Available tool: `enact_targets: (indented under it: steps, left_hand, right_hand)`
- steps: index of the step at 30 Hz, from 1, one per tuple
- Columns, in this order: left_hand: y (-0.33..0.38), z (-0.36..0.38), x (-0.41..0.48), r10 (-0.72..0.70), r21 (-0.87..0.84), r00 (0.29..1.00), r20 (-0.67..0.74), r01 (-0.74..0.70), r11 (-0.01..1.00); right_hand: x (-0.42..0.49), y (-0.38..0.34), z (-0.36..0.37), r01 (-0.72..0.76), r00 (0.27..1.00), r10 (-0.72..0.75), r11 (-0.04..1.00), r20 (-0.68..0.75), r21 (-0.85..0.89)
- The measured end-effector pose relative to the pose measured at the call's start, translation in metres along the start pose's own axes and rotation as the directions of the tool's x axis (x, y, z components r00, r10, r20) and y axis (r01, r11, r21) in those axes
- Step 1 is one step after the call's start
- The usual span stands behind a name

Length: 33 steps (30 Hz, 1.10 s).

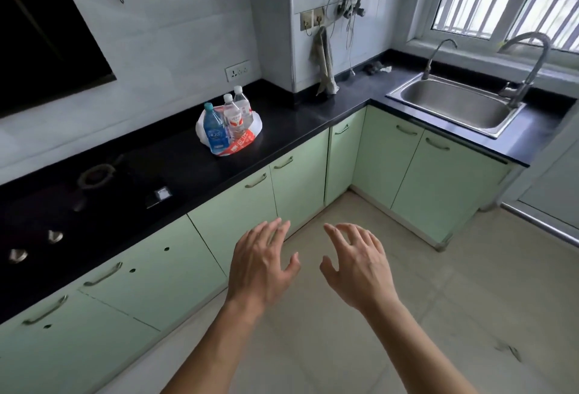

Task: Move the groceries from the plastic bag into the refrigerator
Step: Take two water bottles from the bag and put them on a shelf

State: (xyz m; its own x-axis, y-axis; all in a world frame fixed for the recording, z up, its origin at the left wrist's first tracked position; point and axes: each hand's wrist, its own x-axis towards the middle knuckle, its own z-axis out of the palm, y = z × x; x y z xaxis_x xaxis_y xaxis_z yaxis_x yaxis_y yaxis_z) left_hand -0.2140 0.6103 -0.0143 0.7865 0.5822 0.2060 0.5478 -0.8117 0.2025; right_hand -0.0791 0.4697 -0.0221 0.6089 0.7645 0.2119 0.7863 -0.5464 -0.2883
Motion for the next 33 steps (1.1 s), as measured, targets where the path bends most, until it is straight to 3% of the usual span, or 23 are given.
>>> enact_targets:
  steps: [12,23,33]
  left_hand:
    - [-0.026,0.052,0.121,-0.040,-0.048,0.999,0.010,0.040,0.998]
    - [-0.121,0.059,0.312,-0.101,-0.073,0.993,-0.064,0.096,0.993]
    - [-0.176,0.086,0.397,-0.168,-0.102,0.986,-0.018,0.165,0.981]
  right_hand:
    - [0.126,0.030,0.039,0.040,0.999,-0.040,0.999,0.023,-0.005]
    - [0.340,0.016,0.073,0.083,0.996,-0.082,0.996,0.023,-0.022]
    - [0.457,0.008,0.116,0.144,0.985,-0.143,0.990,0.099,-0.004]
